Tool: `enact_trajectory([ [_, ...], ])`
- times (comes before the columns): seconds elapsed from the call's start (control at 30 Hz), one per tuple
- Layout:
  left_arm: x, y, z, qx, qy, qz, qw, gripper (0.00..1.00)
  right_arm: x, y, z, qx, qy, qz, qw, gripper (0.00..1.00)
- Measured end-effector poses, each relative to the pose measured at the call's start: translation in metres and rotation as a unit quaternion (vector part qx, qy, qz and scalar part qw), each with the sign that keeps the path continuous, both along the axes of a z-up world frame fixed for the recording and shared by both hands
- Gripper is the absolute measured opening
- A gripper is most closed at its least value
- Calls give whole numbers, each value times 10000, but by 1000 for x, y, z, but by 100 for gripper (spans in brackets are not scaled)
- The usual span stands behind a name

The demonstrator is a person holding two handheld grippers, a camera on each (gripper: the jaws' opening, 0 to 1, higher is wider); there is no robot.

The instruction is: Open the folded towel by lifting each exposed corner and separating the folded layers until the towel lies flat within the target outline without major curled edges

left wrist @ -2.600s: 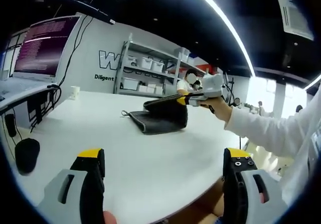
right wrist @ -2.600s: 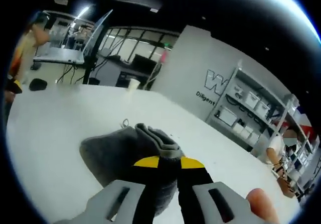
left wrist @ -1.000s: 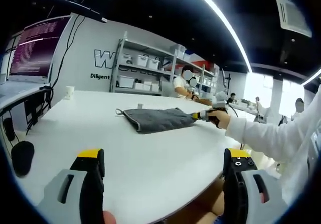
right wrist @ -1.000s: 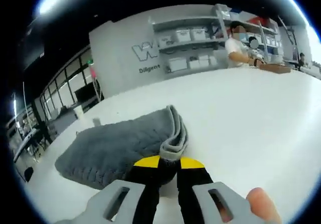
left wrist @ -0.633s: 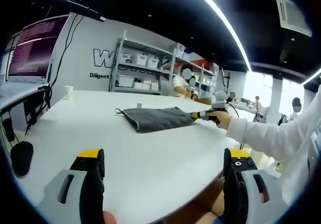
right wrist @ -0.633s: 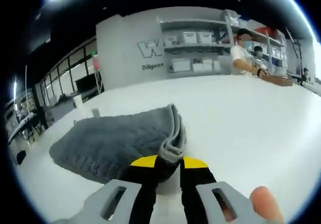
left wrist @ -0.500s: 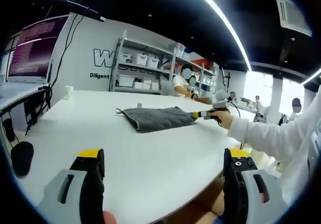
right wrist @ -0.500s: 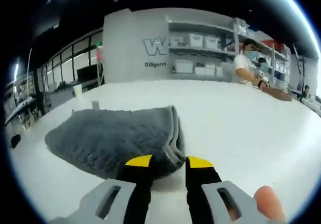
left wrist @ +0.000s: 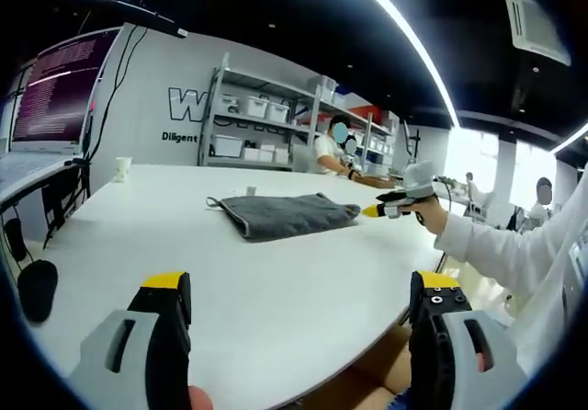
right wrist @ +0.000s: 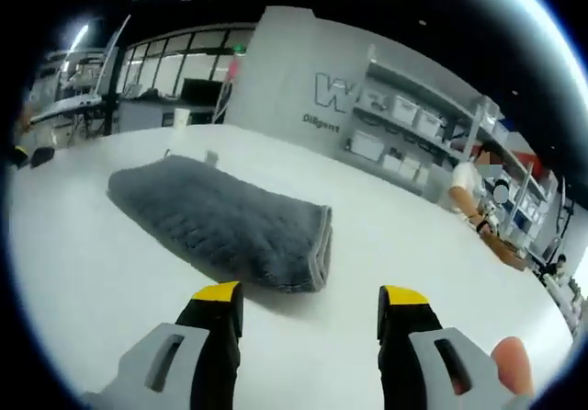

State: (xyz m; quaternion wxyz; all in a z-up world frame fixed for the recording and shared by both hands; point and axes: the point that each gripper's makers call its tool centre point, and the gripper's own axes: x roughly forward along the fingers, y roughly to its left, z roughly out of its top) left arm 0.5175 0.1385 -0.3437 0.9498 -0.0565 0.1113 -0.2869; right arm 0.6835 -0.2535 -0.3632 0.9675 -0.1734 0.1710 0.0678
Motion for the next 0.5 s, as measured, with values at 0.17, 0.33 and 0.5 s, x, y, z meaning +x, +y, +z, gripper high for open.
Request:
enact_trajectory([
  [0.17,-1,-5,0,95,26,6,10000,98,-22,6,14,59,-172,106,9998,71],
  [0.33,-2,-17,1,77,61,-132,9999,98,-45,10,20,233,-272,157,9992,77],
  [0.5,-3,-31,-1,126,109,-239,9996,98,-69,13,20,302,-331,110,9989,82],
])
